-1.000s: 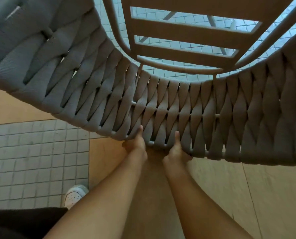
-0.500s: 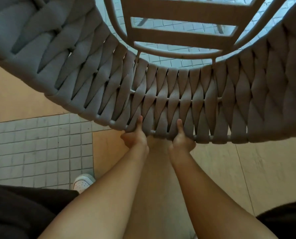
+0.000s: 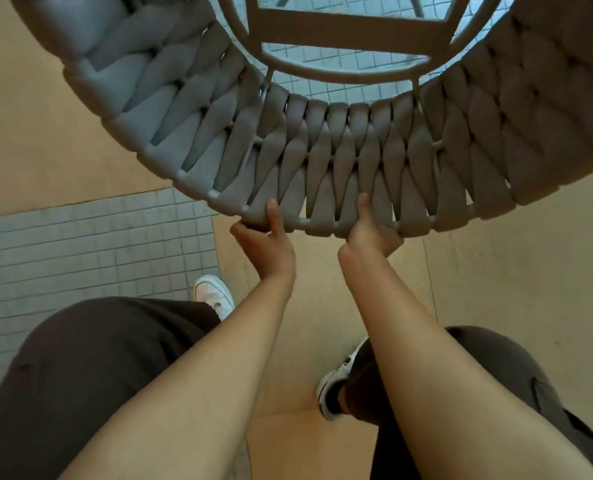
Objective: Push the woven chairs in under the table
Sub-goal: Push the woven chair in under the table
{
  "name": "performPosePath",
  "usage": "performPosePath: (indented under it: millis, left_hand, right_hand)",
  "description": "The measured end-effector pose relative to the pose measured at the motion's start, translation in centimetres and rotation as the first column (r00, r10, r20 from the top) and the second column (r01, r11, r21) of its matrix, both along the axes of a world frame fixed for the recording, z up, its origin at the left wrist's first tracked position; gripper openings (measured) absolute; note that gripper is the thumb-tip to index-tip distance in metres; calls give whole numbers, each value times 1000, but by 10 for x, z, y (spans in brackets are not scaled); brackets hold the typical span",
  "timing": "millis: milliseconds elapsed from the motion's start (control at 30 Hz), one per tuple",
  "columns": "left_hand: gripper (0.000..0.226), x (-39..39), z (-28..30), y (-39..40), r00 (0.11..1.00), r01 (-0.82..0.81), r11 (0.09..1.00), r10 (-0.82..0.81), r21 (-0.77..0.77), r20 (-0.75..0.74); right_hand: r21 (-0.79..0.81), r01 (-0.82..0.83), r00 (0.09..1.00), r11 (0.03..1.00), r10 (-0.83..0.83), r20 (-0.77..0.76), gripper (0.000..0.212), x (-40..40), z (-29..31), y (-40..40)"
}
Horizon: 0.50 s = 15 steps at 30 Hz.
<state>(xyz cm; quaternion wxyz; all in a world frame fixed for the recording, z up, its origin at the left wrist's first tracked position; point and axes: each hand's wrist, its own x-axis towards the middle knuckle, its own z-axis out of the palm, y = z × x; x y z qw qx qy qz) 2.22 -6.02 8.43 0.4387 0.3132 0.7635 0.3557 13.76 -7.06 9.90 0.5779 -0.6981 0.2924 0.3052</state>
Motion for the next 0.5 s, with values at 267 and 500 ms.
performPosePath:
  millis: [267,500]
  left_hand:
    - [81,-5,149,-20,910,188,982,-182,-19,-373]
    - [60,-35,246,-2,566,717,660,-366,222,-739]
  right_hand:
    - [-165,-29,999,986,35,35,78,-3,135,-19]
    - [-250,-65,996,966,79,46,61,-8,232,-1]
